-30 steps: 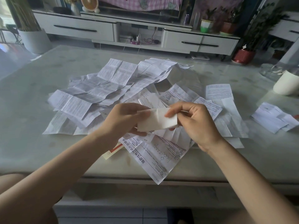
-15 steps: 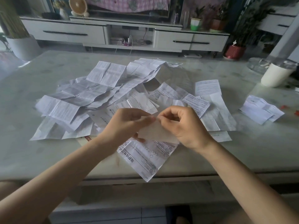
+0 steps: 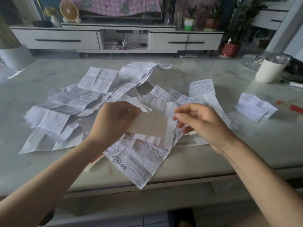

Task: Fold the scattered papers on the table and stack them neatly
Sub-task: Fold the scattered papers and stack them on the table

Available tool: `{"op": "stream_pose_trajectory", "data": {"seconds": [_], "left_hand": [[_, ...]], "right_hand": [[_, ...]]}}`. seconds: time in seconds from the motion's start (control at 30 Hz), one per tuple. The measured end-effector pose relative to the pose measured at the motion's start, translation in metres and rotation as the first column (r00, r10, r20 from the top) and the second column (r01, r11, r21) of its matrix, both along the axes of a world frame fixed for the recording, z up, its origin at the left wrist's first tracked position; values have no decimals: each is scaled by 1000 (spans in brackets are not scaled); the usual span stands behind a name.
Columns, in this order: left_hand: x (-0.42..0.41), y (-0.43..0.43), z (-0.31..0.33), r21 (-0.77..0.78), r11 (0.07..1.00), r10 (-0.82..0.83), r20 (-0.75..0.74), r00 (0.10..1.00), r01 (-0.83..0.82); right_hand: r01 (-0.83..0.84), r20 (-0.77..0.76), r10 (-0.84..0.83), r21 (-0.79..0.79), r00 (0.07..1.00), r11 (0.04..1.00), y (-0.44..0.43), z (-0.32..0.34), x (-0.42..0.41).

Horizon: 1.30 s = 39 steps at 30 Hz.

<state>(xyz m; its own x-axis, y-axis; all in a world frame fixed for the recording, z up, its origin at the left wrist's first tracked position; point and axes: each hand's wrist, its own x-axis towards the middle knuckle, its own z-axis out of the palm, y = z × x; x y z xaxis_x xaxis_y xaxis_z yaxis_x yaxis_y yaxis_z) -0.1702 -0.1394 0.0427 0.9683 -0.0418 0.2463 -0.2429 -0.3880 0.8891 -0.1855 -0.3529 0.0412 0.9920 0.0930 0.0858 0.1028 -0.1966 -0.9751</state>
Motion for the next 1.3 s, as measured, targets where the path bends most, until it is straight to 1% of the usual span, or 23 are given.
{"op": "stream_pose_trajectory", "data": {"seconds": [0.03, 0.07, 0.13, 0.2, 0.3, 0.37, 0.4, 0.47, 0.5, 0.57, 0.6, 0.63, 0.67, 0.73, 0.83, 0.93, 1.0, 1.07, 1.1, 1.13, 1.17, 1.23, 1.3], "left_hand": [[-2, -5, -1, -8, 1000, -20, -15, 1000, 20], [-2, -14, -3, -17, 999, -48, -25, 999, 48], [-2, -27, -4, -27, 995, -97, -28, 995, 96], [1, -33, -5, 34, 990, -134, -22, 991, 134], [2, -42, -5, 145, 970, -193, -36, 981, 196], [3, -48, -2, 163, 962, -212, -49, 976, 217], [6, -50, -1, 152, 967, -202, -42, 979, 206], [13, -52, 0, 103, 985, -138, 9, 990, 136], [15, -54, 1, 77, 992, -101, 41, 994, 98], [15, -54, -1, 43, 997, -70, 68, 995, 67], [12, -56, -2, 45, 995, -87, 58, 994, 85], [9, -58, -4, 63, 991, -117, 46, 992, 114], [5, -61, -6, 90, 985, -154, 46, 987, 150], [1, -68, -10, 122, 974, -202, 73, 977, 192], [3, -70, -12, 75, 975, -217, 92, 972, 211], [7, -60, -15, 32, 974, -227, 99, 969, 225], [10, -45, -16, 27, 976, -217, 107, 970, 216], [13, -27, -15, 36, 982, -189, 122, 974, 186], [14, -18, -14, 58, 985, -169, 141, 975, 162], [14, -9, -12, 96, 986, -148, 154, 977, 134], [15, 0, -9, 138, 986, -120, 158, 980, 99], [18, 20, -5, 221, 974, -92, 176, 980, 52], [25, 35, -4, 314, 949, -87, 150, 985, 36]], "right_hand": [[-57, -33, 55, -33, 998, 998, 5, -1, 0], [-78, -45, 75, -66, 996, 995, 7, -2, -2], [-30, 15, 32, -123, 999, 992, 8, -3, -1], [26, 51, -18, -147, 999, 989, -3, -3, -1], [2, 18, 2, -177, 1000, 984, -21, 3, -7], [11, -3, -12, -182, 1000, 983, -30, 7, -10], [55, -4, -57, -177, 998, 983, -37, 7, -10], [244, 29, -242, -142, 970, 959, -66, 5, -5], [377, 52, -374, -106, 926, 920, -89, 3, -3], [614, 71, -610, -75, 789, 786, -133, -5, 1], [689, 67, -686, -109, 724, 717, -154, -11, 2], [728, 50, -732, -166, 680, 665, -169, -19, 3], [741, 30, -758, -237, 652, 628, -181, -30, 5], [723, 28, -776, -386, 630, 573, -193, -46, 8], [696, 126, -773, -542, 621, 471, -195, -52, 13], [722, 218, -773, -568, 596, 396, -193, -41, 10], [761, 276, -788, -553, 551, 338, -192, -31, 4], [811, 347, -792, -507, 502, 292, -186, -22, 0], [830, 383, -780, -475, 494, 292, -180, -17, -1], [840, 424, -751, -440, 506, 317, -170, -14, -1], [831, 460, -701, -410, 545, 376, -157, -10, 1], [738, 497, -548, -403, 673, 541, -117, -4, 6], [556, 479, -330, -475, 814, 682, -72, -1, 11]]}}
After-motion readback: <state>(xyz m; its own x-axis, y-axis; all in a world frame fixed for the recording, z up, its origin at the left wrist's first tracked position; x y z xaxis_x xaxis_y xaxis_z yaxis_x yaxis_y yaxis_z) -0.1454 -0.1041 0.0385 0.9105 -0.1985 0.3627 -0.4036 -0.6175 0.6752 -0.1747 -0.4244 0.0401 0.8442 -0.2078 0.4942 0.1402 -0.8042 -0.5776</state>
